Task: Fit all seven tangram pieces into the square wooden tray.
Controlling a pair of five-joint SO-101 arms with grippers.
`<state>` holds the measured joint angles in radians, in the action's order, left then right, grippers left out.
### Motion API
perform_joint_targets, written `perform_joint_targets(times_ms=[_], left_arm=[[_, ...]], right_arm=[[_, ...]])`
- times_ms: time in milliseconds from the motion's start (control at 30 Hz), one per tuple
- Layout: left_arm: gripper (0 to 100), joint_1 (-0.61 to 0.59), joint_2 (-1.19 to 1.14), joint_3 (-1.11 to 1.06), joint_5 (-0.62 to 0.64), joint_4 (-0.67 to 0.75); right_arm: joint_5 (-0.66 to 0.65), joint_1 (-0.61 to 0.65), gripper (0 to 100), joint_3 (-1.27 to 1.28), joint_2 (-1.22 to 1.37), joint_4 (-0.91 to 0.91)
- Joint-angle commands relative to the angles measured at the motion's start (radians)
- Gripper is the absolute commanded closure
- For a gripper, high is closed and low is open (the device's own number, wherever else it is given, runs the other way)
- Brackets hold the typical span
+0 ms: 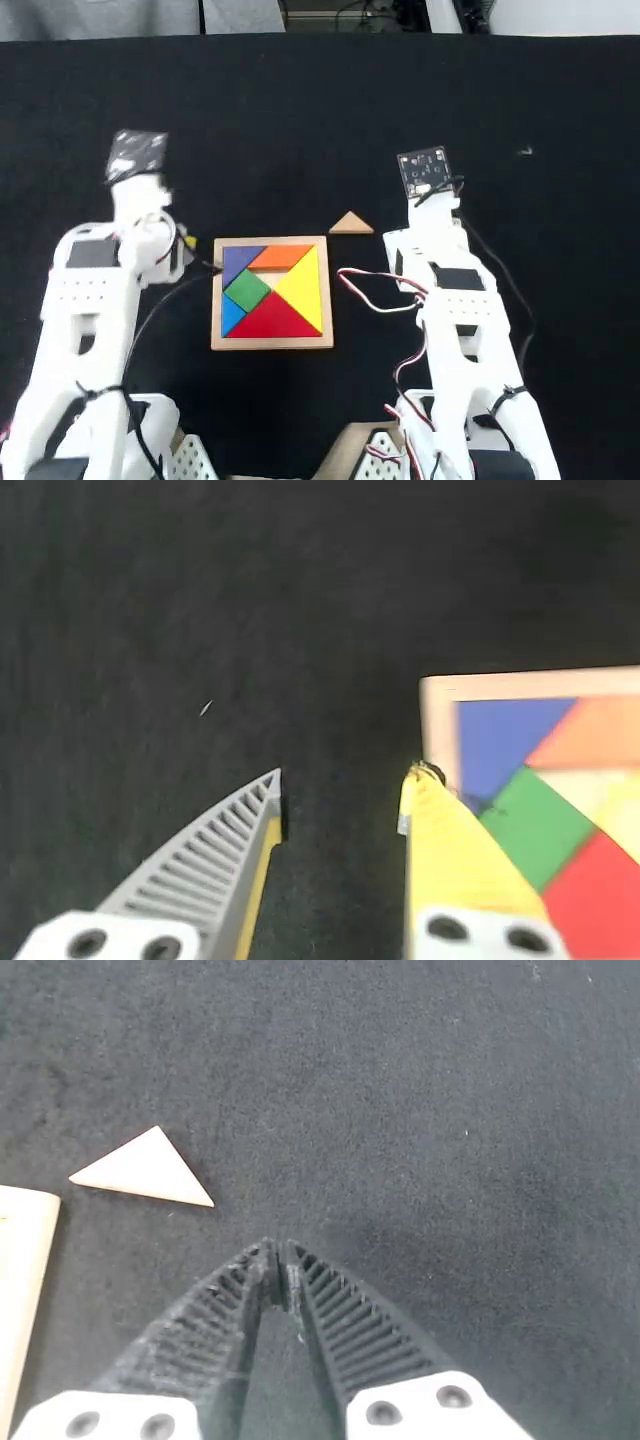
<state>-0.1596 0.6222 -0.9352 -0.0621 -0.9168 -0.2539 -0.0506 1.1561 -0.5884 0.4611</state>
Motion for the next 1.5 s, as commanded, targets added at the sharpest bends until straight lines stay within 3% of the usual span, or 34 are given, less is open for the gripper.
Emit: perform_joint_targets(times_ms=[0,100,200,267,533,633,733,867,1067,1467], left_arm=[[80,-0.058,0.095,-0.073,0.054,0.072],[80,-0.142,0.121,-0.082,0.120,0.075],[80,-0.236,0.098,-0.087,0.232,0.107],[80,-0.255,0.057,-0.085,0.242,0.140],[80,-0.104,-0.195,-0.064,0.155,0.164],[80,-0.071,-0.267,-0.059,0.141,0.192],[80,-0.074,-0.279,-0.047,0.141,0.195],[80,-0.077,-0.279,-0.047,0.144,0.195],[80,-0.076,-0.281,-0.048,0.144,0.201],[80,-0.070,-0.284,-0.045,0.141,0.203]], right_arm=[[-0.012,0.015,98.7,-0.007,-0.030,-0.014],[-0.012,0.015,98.7,-0.044,-0.030,0.031],[-0.012,0.018,98.7,-0.185,-0.027,0.222],[-0.009,0.038,98.7,-0.288,-0.002,0.328],[-0.020,0.146,98.6,-0.519,0.222,0.428],[-0.104,0.163,95.6,-0.585,0.315,0.425],[-0.153,0.169,92.2,-0.667,0.427,0.423],[-0.187,0.135,98.7,-0.779,0.611,0.396],[-0.193,0.124,98.1,-0.897,0.872,0.394],[-0.281,0.173,98.2,-0.895,0.891,0.555]])
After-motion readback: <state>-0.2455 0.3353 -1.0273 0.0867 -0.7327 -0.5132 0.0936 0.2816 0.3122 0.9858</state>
